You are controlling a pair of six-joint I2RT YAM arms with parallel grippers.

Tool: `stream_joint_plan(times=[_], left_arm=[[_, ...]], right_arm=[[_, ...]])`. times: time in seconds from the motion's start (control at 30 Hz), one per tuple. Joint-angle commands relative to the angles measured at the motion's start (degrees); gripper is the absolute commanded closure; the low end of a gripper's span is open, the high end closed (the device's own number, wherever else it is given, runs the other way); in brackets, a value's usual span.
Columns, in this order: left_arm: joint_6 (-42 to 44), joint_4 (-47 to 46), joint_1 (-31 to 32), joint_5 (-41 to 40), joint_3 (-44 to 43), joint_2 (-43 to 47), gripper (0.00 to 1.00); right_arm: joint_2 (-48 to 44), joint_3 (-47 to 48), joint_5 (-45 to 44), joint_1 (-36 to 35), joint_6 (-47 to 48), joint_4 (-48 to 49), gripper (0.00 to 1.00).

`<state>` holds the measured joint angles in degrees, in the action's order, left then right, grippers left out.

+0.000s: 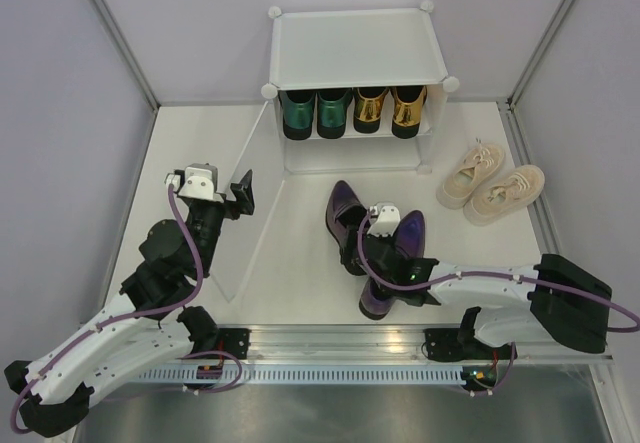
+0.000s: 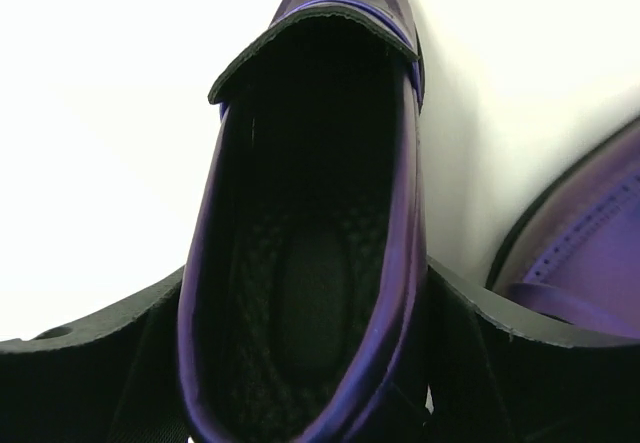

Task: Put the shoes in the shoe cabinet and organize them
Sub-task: Pick up the shoe from the center of the board.

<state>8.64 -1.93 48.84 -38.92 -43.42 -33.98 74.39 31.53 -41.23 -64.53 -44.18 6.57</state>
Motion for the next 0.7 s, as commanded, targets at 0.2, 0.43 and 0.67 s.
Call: stream_joint_plan(times=[0.2,0.43,0.67], left_arm=[[0.67,0.7,-0.06,0.24,-0.53,-0.56,0.13],[0.67,0.7,-0.06,0.24,-0.53,-0.65,0.13],[0.58,0.79,-0.06,0.33,-0.53,-0.57,0.13]], right_arm=[[-6.36,-3.49,2.56,6.26,5.88,15.75,0.99],[-7.86,-12.27,1.95,8.1,-5.8,22.43,0.99],[-4.79,-13.61,8.09,9.34,2.74,30.69,0.99]])
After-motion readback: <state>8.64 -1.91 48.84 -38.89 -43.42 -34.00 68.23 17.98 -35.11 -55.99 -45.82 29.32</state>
